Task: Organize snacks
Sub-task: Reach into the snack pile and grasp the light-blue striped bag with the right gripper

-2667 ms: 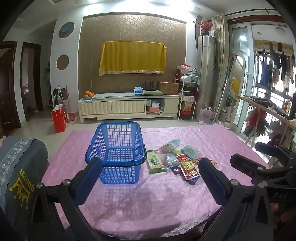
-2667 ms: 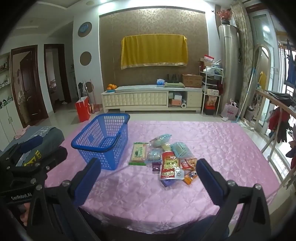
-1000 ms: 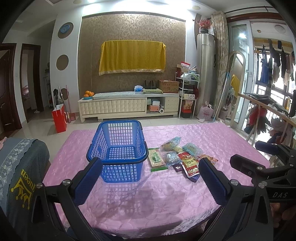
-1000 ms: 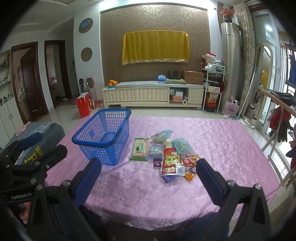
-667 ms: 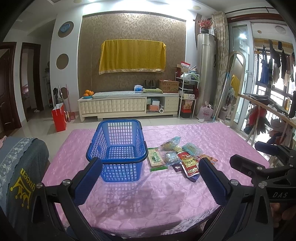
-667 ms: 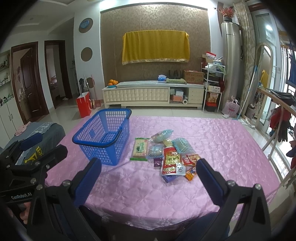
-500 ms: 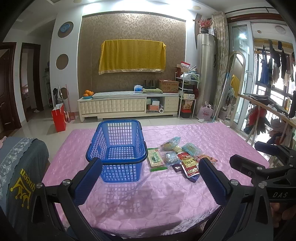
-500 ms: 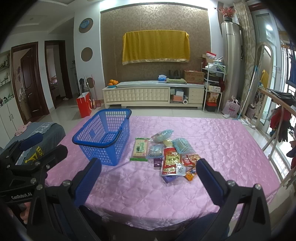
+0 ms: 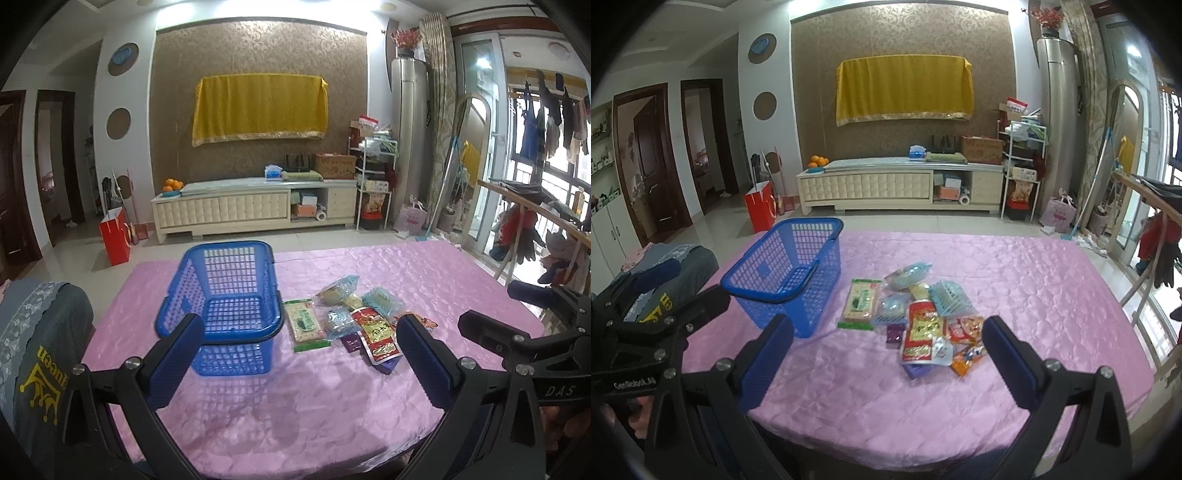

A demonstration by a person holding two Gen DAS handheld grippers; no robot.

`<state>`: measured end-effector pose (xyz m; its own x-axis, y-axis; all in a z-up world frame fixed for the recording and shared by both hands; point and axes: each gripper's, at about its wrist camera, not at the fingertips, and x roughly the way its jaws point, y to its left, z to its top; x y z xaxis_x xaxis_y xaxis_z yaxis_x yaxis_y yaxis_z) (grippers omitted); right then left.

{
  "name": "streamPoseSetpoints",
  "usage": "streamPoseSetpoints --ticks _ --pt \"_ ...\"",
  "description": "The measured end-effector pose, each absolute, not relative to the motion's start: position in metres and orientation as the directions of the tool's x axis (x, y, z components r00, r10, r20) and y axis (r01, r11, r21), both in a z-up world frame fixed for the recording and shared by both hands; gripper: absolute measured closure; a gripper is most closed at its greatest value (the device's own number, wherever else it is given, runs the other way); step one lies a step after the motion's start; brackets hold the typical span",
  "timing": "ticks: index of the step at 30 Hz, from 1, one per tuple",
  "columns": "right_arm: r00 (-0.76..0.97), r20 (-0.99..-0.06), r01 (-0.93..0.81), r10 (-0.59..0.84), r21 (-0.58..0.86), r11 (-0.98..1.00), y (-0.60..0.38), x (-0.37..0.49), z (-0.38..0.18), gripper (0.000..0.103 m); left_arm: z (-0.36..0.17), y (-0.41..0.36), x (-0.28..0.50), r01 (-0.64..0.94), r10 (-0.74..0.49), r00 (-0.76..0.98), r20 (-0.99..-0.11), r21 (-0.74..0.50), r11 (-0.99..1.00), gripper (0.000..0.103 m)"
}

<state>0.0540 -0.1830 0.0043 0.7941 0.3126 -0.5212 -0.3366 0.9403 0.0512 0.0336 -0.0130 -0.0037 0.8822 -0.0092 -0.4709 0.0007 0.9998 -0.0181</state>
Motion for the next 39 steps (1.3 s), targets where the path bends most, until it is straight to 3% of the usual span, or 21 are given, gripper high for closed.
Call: streamPoseSetpoints --ticks 10,22,25,39 --pt "0.761 -0.579 -0.327 0.292 0.046 0.944 -0.215 0.121 -0.006 0.0 -0.016 -0.037 0.11 0.039 -0.059 0.825 -0.562 -0.047 0.998 0.0" --pt "0.616 -0.708 -0.346 0.346 0.152 0.926 -0.241 0.226 -0.057 0.0 -0.052 -0.068 0.211 0.075 -0.088 0.739 -0.668 -0.048 0.996 0.0" --pt "0.574 -0.735 -0.358 0.361 0.172 0.918 -0.241 0.252 -0.072 0.0 -0.066 -0.069 0.236 0.096 -0.139 0.71 -0.69 -0.101 0.99 0.0" --pt "0.429 -0.826 -0.334 0.366 0.231 0.914 -0.228 0.333 -0.14 0.0 -0.115 -0.076 0.301 0.082 -0.064 0.645 -0.761 -0.014 0.997 0.0"
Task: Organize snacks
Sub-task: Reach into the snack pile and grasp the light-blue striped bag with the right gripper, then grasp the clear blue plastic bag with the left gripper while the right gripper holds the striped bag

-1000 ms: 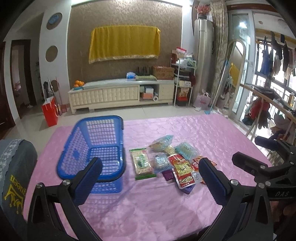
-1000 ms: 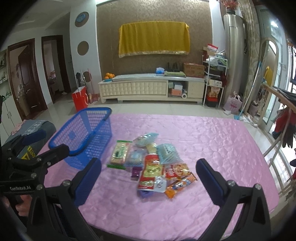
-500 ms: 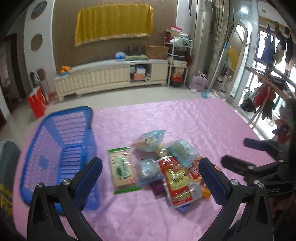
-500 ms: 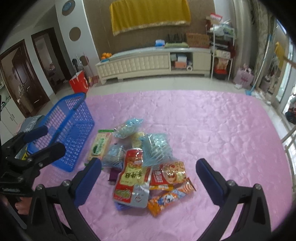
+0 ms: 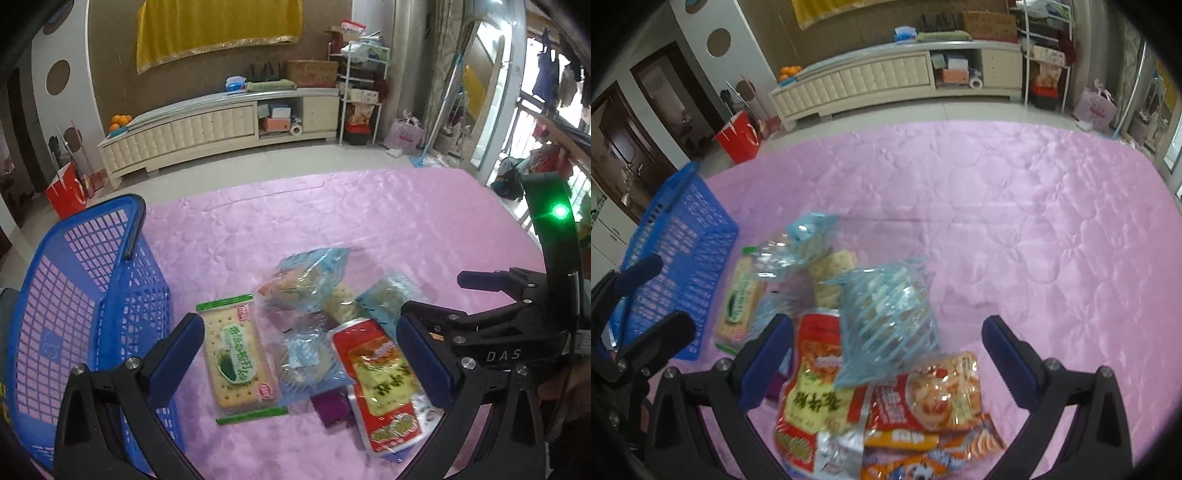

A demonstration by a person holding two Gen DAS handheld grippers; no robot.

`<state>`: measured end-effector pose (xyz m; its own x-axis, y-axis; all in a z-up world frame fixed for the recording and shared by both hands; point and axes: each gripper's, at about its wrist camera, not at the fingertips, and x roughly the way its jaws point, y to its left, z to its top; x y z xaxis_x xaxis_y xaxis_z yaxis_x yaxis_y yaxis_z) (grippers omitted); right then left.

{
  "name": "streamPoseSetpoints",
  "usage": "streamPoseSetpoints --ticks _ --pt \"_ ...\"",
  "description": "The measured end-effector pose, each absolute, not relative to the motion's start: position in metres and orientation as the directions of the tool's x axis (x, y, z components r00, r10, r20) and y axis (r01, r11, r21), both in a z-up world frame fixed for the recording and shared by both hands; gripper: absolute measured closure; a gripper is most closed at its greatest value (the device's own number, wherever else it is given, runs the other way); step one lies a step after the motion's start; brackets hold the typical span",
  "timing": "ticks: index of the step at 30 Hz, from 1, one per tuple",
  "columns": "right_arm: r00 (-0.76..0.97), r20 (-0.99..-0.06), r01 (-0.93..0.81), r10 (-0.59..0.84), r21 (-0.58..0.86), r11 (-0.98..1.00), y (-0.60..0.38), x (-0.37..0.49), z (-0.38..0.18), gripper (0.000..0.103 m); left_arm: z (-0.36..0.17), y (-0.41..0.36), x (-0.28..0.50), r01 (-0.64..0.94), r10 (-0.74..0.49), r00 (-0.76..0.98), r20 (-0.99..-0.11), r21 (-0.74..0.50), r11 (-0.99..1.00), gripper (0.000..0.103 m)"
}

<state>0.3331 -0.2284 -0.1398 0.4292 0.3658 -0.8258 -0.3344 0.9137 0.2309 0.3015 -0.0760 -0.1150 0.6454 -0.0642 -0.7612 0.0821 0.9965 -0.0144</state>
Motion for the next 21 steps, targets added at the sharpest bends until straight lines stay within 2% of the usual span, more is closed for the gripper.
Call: streamPoseSetpoints --ticks 4,8,13,21 --pt "0.404 -0.846 -0.325 0.348 0.223 0.919 -0.227 0.343 -0.155 0.003 -0.128 -0.075 0.313 0.092 -0.078 0.619 -0.781 -0.027 0.995 0.0" --pt "0.368 -0.851 -0.327 0.374 0.258 0.909 -0.229 0.348 -0.166 0.025 -0.138 -0.076 0.318 0.097 -0.071 0.604 -0.793 -0.016 0.995 0.0" --pt "0.397 -0.829 -0.319 0.394 0.278 0.906 -0.235 0.348 -0.168 0.041 -0.14 -0.074 0.323 0.092 -0.063 0.595 -0.801 -0.01 0.996 0.0" --pt "0.517 -0.788 -0.232 0.335 0.247 0.941 -0.246 0.328 -0.143 0.043 -0.134 -0.075 0.327 0.105 -0.036 0.605 -0.796 0.035 0.994 0.0"
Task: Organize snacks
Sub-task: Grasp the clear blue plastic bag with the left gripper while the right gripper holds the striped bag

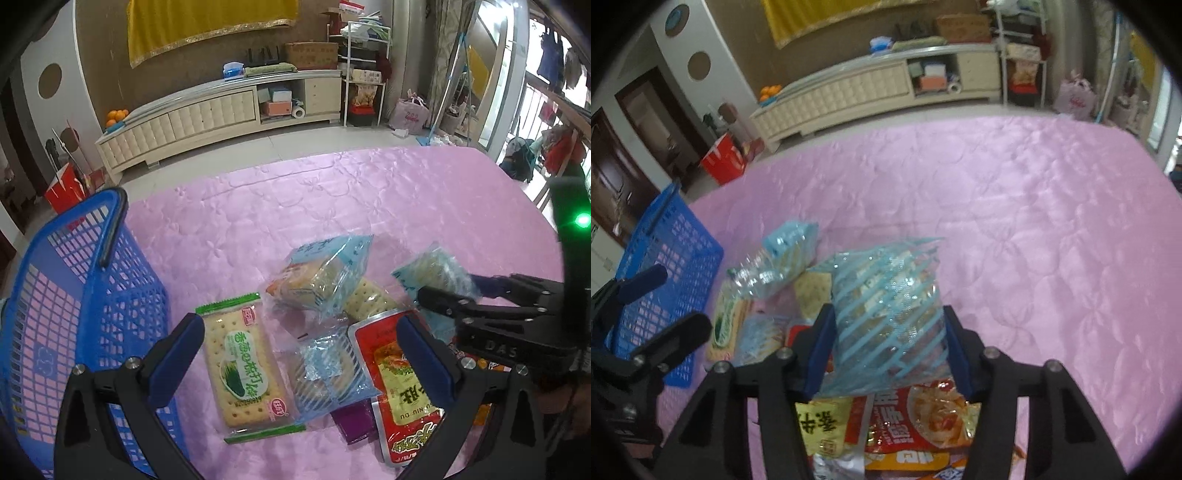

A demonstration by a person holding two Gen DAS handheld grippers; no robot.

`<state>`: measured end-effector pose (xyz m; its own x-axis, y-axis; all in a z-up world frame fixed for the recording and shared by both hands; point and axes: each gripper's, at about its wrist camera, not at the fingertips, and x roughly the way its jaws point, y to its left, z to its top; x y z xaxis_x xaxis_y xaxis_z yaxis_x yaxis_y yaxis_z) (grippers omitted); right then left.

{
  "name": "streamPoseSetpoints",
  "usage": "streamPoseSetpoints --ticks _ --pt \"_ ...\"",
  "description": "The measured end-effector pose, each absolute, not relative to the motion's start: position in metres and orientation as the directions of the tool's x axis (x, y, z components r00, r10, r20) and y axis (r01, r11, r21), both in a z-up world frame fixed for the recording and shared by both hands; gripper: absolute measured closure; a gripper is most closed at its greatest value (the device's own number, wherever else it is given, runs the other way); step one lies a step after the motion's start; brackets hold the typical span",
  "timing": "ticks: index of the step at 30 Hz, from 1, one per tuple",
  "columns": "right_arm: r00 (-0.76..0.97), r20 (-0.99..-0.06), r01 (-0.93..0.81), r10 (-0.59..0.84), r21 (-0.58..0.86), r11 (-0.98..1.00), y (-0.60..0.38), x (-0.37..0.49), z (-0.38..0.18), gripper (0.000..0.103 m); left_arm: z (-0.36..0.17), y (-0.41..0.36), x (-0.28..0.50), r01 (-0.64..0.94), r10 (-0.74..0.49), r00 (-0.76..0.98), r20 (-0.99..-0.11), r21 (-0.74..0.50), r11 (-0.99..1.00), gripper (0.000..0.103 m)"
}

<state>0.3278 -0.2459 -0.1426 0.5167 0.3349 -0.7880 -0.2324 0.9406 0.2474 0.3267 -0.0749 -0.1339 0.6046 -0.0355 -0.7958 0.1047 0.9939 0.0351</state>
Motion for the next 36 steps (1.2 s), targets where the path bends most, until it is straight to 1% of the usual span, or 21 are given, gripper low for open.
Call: streamPoseSetpoints --ticks 4,5,7,9,11,16,20,22,24,25,26,27,28,29,30,32,36 --pt "0.583 -0.763 -0.199 0.281 0.201 0.959 -0.248 0.325 -0.131 0.043 -0.13 -0.081 0.334 0.126 -0.008 0.597 -0.802 0.084 0.989 0.0" --pt "0.595 -0.756 -0.191 0.273 0.197 0.962 -0.249 0.325 -0.13 0.043 -0.13 -0.083 0.339 0.13 0.009 0.587 -0.81 0.105 0.986 0.0" --pt "0.609 -0.744 -0.177 0.274 0.209 0.962 -0.255 0.328 -0.129 0.043 -0.129 -0.087 0.347 0.156 0.002 0.579 -0.815 0.114 0.981 0.0" --pt "0.603 -0.743 -0.166 0.29 0.239 0.957 -0.261 0.332 -0.133 0.043 -0.131 -0.09 0.354 0.184 0.001 0.566 -0.824 0.128 0.975 0.0" --pt "0.597 -0.746 -0.157 0.295 0.253 0.955 -0.266 0.336 -0.138 0.043 -0.134 -0.098 0.362 0.22 0.018 0.562 -0.827 0.17 0.961 0.0" --pt "0.584 -0.756 -0.157 0.295 0.251 0.955 -0.267 0.343 -0.148 0.043 -0.15 -0.112 0.38 0.252 0.109 0.55 -0.828 0.289 0.923 0.0" --pt "0.586 -0.752 -0.167 0.303 0.254 0.953 -0.266 0.346 -0.148 0.043 -0.165 -0.12 0.392 0.28 0.142 0.522 -0.841 0.326 0.903 0.001" --pt "0.584 -0.75 -0.17 0.31 0.26 0.95 -0.268 0.345 -0.15 0.043 -0.171 -0.121 0.398 0.283 0.153 0.513 -0.845 0.334 0.899 0.006" --pt "0.579 -0.751 -0.171 0.317 0.268 0.948 -0.27 0.346 -0.151 0.043 -0.176 -0.122 0.402 0.289 0.144 0.5 -0.854 0.321 0.902 0.013" --pt "0.577 -0.752 -0.172 0.317 0.268 0.948 -0.27 0.344 -0.152 0.043 -0.179 -0.121 0.406 0.288 0.147 0.493 -0.857 0.32 0.903 0.018" --pt "0.576 -0.752 -0.174 0.32 0.27 0.947 -0.269 0.344 -0.153 0.043 -0.181 -0.12 0.408 0.282 0.153 0.487 -0.86 0.321 0.904 0.026" --pt "0.575 -0.752 -0.177 0.322 0.27 0.946 -0.269 0.343 -0.153 0.043 -0.184 -0.118 0.411 0.278 0.152 0.478 -0.865 0.313 0.908 0.029" --pt "0.575 -0.752 -0.179 0.323 0.27 0.946 -0.269 0.343 -0.154 0.043 -0.186 -0.116 0.414 0.278 0.14 0.467 -0.873 0.295 0.914 0.036" --pt "0.575 -0.752 -0.18 0.322 0.268 0.947 -0.269 0.344 -0.154 0.043 -0.188 -0.114 0.416 0.277 0.127 0.459 -0.88 0.277 0.92 0.045" --pt "0.575 -0.753 -0.179 0.32 0.266 0.947 -0.269 0.343 -0.155 0.043 -0.187 -0.112 0.416 0.279 0.098 0.453 -0.886 0.245 0.928 0.053" --pt "0.572 -0.754 -0.176 0.321 0.27 0.947 -0.269 0.343 -0.156 0.043 -0.185 -0.109 0.412 0.26 0.076 0.465 -0.882 0.218 0.941 0.062" --pt "0.575 -0.752 -0.166 0.323 0.279 0.946 -0.271 0.338 -0.149 0.043 -0.176 -0.106 0.401 0.238 0.061 0.488 -0.871 0.201 0.95 0.064"
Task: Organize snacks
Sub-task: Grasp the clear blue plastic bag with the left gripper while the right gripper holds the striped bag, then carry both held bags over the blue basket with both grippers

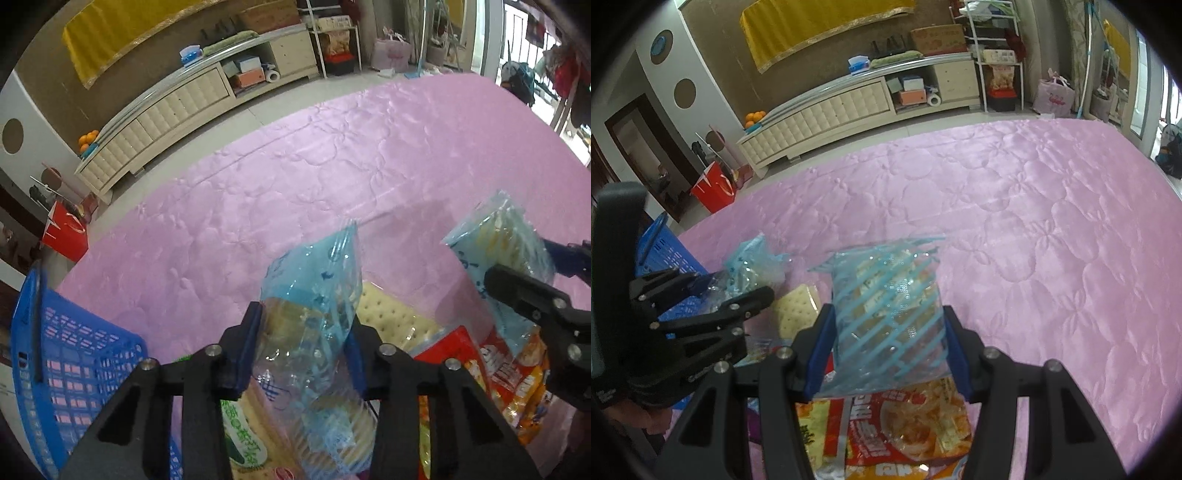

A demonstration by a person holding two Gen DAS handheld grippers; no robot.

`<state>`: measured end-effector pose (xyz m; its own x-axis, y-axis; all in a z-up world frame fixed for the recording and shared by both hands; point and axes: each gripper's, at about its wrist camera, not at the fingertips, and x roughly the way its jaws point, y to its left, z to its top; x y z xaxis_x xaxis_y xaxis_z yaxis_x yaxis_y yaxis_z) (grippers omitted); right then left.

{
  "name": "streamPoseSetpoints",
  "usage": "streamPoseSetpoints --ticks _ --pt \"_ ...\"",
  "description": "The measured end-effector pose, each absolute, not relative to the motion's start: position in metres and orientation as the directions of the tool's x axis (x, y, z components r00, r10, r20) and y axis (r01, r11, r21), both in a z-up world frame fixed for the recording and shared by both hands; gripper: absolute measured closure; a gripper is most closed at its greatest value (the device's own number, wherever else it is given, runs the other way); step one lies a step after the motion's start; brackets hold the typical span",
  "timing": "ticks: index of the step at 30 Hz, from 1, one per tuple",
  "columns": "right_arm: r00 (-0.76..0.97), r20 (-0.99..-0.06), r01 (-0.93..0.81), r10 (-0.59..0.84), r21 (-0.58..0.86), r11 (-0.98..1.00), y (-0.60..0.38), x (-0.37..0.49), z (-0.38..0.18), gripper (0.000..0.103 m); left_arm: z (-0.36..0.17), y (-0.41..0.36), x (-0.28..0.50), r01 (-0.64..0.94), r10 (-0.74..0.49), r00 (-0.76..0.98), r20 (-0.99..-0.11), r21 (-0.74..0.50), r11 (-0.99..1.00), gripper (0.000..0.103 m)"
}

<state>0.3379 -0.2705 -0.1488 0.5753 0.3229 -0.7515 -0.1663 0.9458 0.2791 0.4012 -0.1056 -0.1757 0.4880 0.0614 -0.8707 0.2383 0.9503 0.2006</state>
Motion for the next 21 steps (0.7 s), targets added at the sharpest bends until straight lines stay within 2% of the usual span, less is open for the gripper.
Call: streamPoseSetpoints --ticks 6,21 --pt "0.6 -0.738 -0.172 0.308 0.257 0.951 -0.264 0.319 -0.12 0.043 -0.141 -0.09 0.369 0.184 -0.004 0.543 -0.84 0.114 0.976 0.064" --pt "0.675 -0.659 -0.297 0.332 0.169 0.94 -0.216 0.253 -0.02 0.043 -0.053 -0.041 0.283 0.106 -0.025 0.662 -0.749 0.061 0.992 0.07"
